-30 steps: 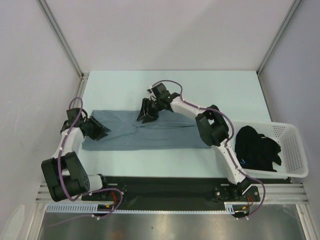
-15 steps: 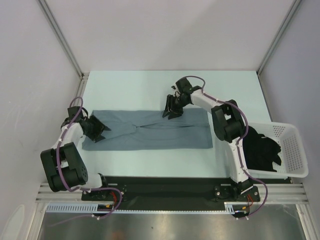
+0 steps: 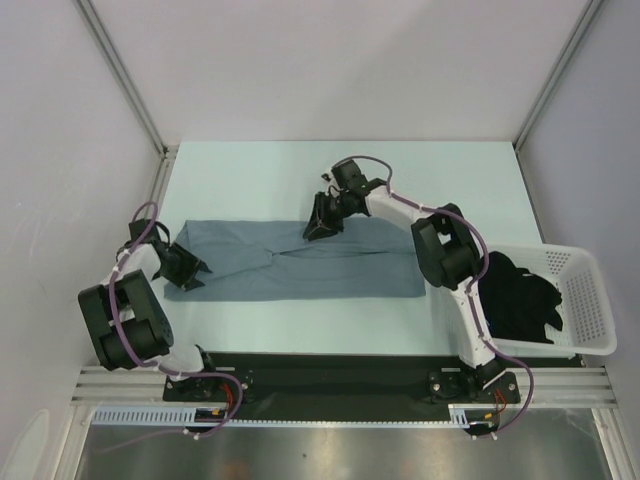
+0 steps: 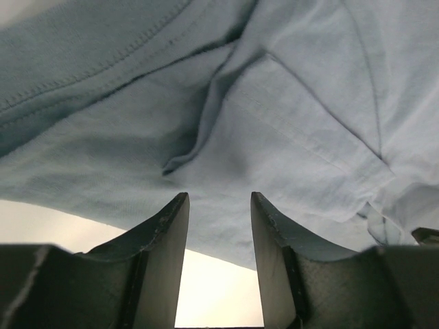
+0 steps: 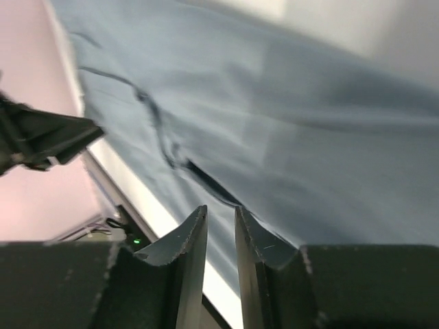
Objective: Fold and stack the t-shirts
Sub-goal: Fold the tshirt
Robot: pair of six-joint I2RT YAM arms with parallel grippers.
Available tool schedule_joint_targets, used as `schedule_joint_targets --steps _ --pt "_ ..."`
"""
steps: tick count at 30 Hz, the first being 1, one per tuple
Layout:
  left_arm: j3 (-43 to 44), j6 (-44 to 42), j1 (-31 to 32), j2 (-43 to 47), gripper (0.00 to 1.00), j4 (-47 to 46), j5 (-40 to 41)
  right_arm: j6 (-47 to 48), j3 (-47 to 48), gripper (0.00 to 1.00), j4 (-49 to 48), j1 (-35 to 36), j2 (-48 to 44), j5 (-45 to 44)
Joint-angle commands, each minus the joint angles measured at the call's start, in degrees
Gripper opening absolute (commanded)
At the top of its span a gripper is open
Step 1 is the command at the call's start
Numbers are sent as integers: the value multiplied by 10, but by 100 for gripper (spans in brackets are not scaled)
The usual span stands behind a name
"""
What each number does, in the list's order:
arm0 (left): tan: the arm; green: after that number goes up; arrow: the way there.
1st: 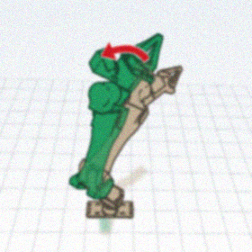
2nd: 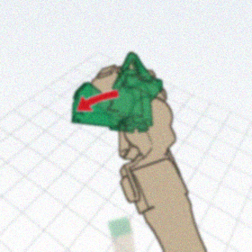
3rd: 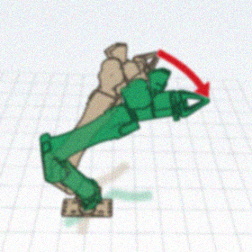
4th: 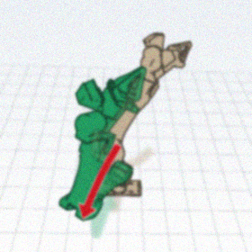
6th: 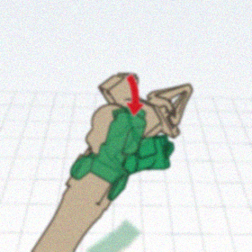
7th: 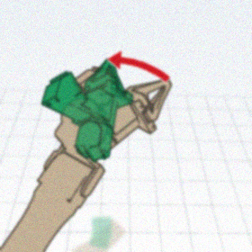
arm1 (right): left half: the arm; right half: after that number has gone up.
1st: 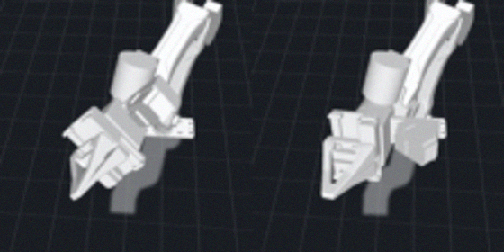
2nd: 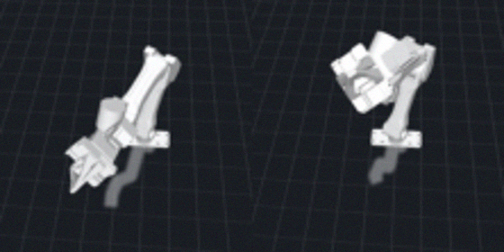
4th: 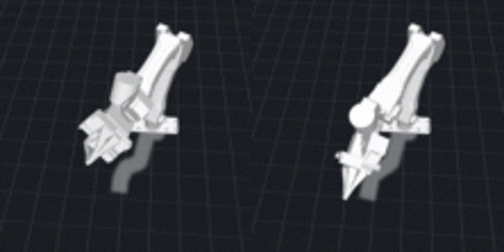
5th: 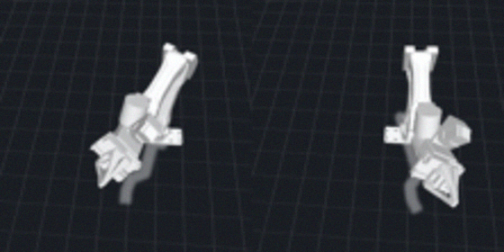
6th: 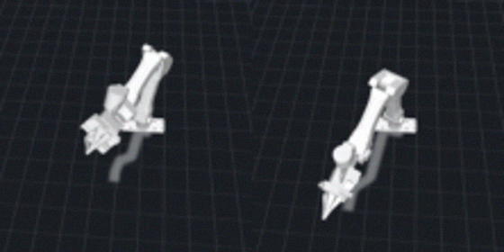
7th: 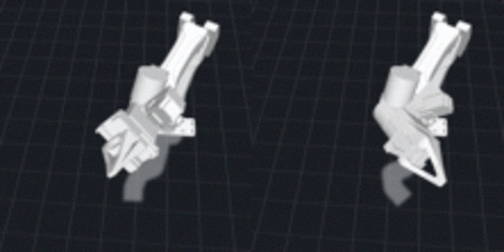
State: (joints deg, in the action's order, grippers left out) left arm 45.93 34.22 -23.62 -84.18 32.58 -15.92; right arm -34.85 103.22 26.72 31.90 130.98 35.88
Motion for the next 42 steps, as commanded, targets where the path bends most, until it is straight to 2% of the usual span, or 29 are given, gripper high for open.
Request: schedule_joint_targets --steps 1,9,14,17,21,27,32,36,42 --pt "17 -13 -8 -19 45 -7 16 -58 35 27 -73 13 27 34" --pt "37 -28 -20 -54 25 -7 47 -89 50 24 -106 20 77 60" --pt "51 -35 -25 -70 14 -8 46 -98 -4 24 -120 23 70 78" --pt "58 -41 -27 -70 13 -8 48 -129 -86 24 -181 26 39 89" --pt "65 -45 -31 -77 13 -4 50 -140 -121 23 -221 35 20 93" --pt "80 -56 -34 -72 14 5 40 -159 -120 23 -244 15 26 101" --pt "78 -60 -34 -28 15 8 23 -134 -122 24 -197 -14 -29 101" --pt "54 -36 -33 12 16 -1 3 -139 -158 24 -213 -36 -65 107" --pt "48 -16 11 31 18 -17 -14 -130 -164 24 -231 -54 -26 117"
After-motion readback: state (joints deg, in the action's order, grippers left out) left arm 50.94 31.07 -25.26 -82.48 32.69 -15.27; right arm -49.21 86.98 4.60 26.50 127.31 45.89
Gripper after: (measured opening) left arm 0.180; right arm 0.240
